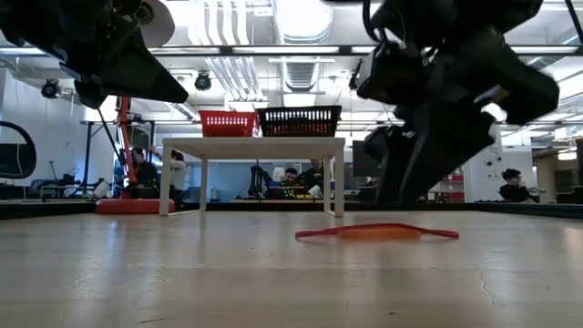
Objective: Pick & Place Office Desk Supplies
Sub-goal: Put the orange rubber band into the black bin on the shelf
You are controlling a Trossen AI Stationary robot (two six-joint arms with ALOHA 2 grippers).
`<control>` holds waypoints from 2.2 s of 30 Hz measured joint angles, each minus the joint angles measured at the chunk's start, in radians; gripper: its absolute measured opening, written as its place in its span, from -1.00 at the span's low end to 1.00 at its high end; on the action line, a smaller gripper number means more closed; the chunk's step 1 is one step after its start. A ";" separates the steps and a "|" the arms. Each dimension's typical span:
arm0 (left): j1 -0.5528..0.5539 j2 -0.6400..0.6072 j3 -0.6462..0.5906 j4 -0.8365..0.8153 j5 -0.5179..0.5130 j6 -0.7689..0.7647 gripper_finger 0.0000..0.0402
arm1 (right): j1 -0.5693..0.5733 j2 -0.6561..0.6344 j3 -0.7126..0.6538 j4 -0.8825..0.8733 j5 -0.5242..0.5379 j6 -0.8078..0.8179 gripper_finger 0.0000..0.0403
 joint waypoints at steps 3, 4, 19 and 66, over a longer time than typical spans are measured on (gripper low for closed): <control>0.000 0.000 0.000 0.000 0.000 0.000 -0.96 | -0.006 0.012 0.010 -0.004 0.087 0.012 -0.19; 0.000 0.000 0.000 0.000 0.000 0.000 -0.96 | -0.008 0.012 0.014 -0.007 0.129 0.019 -0.22; 0.000 0.000 0.000 0.000 0.000 0.000 -0.96 | 0.021 0.030 0.015 -0.010 0.185 0.020 -0.56; 0.001 0.001 0.000 -0.003 0.004 -0.002 -0.96 | 0.194 -0.034 0.189 -0.041 0.817 -0.092 -0.96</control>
